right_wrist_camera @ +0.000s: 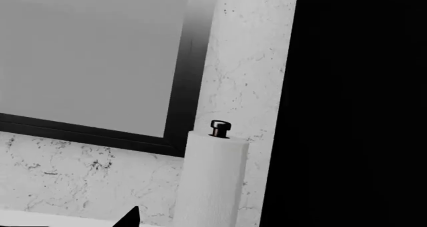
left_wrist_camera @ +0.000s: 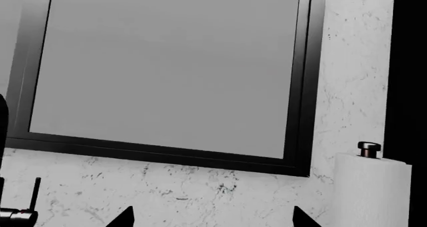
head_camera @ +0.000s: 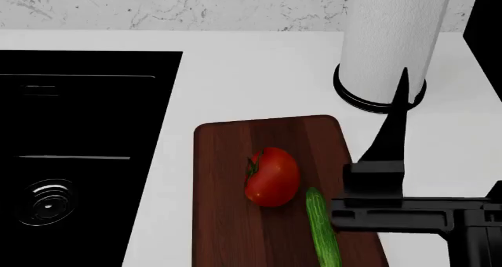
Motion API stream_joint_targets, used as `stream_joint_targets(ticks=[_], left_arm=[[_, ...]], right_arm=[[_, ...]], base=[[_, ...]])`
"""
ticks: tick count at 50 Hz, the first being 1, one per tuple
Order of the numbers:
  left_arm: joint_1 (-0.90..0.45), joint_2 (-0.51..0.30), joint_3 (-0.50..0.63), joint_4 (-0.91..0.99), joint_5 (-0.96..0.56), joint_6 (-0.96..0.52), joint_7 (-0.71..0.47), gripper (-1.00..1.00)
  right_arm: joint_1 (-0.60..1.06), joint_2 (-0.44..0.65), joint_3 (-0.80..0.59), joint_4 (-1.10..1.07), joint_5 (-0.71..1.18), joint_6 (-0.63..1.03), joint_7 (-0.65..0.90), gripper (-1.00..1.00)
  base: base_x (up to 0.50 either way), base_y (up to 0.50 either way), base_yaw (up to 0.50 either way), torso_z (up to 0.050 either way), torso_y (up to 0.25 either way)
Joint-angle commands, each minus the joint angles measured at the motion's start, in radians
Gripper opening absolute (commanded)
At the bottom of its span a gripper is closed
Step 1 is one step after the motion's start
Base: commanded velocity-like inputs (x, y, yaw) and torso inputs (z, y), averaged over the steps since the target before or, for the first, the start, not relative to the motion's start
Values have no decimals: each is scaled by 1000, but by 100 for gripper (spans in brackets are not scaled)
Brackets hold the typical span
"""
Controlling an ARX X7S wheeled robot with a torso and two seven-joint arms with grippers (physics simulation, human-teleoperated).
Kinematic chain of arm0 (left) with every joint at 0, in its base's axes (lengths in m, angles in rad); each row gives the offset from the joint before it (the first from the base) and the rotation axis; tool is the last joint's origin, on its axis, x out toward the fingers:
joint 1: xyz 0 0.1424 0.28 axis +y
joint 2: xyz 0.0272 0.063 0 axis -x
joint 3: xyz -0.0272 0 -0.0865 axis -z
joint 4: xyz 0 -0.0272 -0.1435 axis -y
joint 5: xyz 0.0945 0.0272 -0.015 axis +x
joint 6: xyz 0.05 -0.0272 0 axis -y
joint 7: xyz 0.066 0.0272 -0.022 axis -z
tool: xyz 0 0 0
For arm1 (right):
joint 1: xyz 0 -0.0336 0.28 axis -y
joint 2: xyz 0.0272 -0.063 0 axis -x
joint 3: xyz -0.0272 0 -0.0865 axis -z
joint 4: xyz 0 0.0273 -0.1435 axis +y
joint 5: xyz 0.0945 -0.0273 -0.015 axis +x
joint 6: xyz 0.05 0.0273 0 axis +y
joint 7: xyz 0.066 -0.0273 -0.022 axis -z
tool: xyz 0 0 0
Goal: Pick the vegetables from the sink and place them on the cutting board.
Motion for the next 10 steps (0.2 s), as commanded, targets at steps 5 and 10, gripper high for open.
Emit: stream_joint_targets(ticks=[5, 10], left_arm=[[-547, -411, 953, 2, 243, 733, -286, 100], [-1118, -468, 1646, 3, 388, 1021, -470, 100]], right_arm=[[928, -91, -1154, -52, -302, -335, 188, 100], [928, -27, -1125, -52, -341, -353, 166, 100]], base=[[0, 0, 0, 0, 0], [0, 0, 0, 0, 0]])
